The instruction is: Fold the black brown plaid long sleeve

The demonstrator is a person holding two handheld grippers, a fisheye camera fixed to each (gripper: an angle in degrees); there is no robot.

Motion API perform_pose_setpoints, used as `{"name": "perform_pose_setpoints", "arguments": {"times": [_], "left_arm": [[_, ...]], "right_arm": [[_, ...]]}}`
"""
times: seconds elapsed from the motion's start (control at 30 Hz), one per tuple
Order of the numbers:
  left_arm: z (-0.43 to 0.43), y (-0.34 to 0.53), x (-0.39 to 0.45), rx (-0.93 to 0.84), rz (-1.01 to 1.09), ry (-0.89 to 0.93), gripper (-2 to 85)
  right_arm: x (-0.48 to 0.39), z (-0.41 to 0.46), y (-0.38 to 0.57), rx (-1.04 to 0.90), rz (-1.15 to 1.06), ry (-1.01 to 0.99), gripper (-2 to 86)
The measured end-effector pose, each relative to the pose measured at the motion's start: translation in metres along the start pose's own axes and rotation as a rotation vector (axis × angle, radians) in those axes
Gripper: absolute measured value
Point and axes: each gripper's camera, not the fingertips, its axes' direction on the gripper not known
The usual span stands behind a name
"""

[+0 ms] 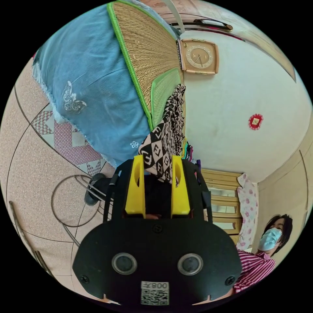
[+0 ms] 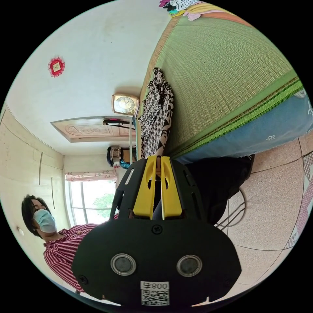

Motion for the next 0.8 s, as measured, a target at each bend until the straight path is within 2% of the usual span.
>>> {"name": "perform_pose_setpoints", "arguments": {"times": [0.13, 0.37, 0.5, 0.6, 0.8], "left_arm": [[0.012, -0.003, -0.009, -0.006, -0.018, -0.061, 14.3], [0.019, -0.004, -0.041, 0.066, -0.077, 0.047, 14.6], [0.031, -0.007, -0.047, -0.006, -0.036, 0.117, 8.9], [0.026, -0.004, -0.047, 0.008, -0.006, 0.163, 4.5], [0.007, -0.004, -0.024, -0.014, 0.113, 0.280, 3.2]], "right_arm": [[-0.003, 0.003, -0.003, -0.003, -0.003, 0.003, 1.9], [-0.008, 0.008, -0.010, -0.007, -0.006, 0.011, 1.9], [-0.006, 0.011, -0.012, -0.005, 0.006, 0.002, 1.9], [-0.006, 0.013, -0.012, -0.004, 0.010, -0.005, 2.0], [-0.019, 0.006, -0.014, -0.005, -0.024, -0.034, 2.0]]}}
